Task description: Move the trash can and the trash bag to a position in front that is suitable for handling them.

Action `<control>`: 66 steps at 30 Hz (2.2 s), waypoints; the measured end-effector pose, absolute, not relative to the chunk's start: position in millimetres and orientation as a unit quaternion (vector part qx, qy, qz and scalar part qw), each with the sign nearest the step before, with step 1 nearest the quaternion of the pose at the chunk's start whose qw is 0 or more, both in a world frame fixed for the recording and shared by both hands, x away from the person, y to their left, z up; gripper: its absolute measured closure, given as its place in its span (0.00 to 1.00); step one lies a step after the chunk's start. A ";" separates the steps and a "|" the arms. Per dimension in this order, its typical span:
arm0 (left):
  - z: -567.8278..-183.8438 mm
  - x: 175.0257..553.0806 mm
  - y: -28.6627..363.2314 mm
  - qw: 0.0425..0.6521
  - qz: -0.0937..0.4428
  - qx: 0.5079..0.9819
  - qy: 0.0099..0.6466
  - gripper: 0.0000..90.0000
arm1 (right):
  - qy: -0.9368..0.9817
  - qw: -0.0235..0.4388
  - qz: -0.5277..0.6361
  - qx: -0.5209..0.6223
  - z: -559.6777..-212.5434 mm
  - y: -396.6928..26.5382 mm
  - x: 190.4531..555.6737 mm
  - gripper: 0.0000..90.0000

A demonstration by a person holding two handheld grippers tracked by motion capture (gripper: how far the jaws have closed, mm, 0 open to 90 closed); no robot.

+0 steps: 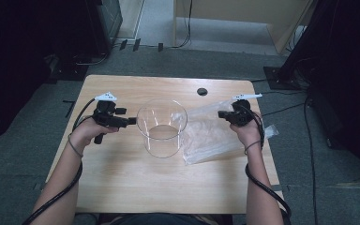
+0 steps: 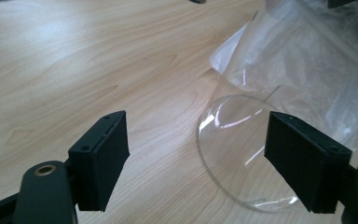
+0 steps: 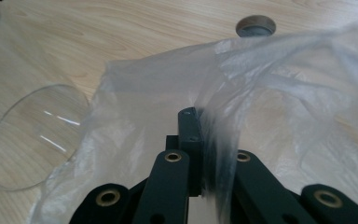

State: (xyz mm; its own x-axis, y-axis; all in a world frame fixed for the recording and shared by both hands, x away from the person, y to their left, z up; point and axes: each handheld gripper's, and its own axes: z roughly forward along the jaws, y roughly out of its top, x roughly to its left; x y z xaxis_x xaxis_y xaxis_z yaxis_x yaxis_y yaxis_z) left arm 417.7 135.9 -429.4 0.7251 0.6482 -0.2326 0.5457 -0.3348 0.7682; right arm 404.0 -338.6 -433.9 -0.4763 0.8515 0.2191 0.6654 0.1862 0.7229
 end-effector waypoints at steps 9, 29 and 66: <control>-414.5 411.1 134.7 0.454 0.070 0.814 0.355 0.23 | 0.763 0.087 0.446 0.460 -420.3 -326.9 402.8 1.00; -382.8 397.9 137.1 0.476 0.103 0.807 0.334 0.24 | 0.776 0.093 0.474 0.406 -378.9 -303.4 393.1 1.00; -365.4 377.5 95.1 0.493 0.113 0.818 0.273 0.25 | 0.815 0.091 0.476 0.317 -340.6 -244.1 379.6 1.00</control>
State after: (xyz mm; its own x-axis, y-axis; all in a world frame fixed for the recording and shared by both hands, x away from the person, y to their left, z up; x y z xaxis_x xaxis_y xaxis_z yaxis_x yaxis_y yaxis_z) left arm 377.5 95.1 -365.4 0.8255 0.5581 -0.0836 0.3343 -0.3643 0.8692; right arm 379.6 -244.1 -340.6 -0.7831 0.6025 0.1540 0.4299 0.3455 0.8342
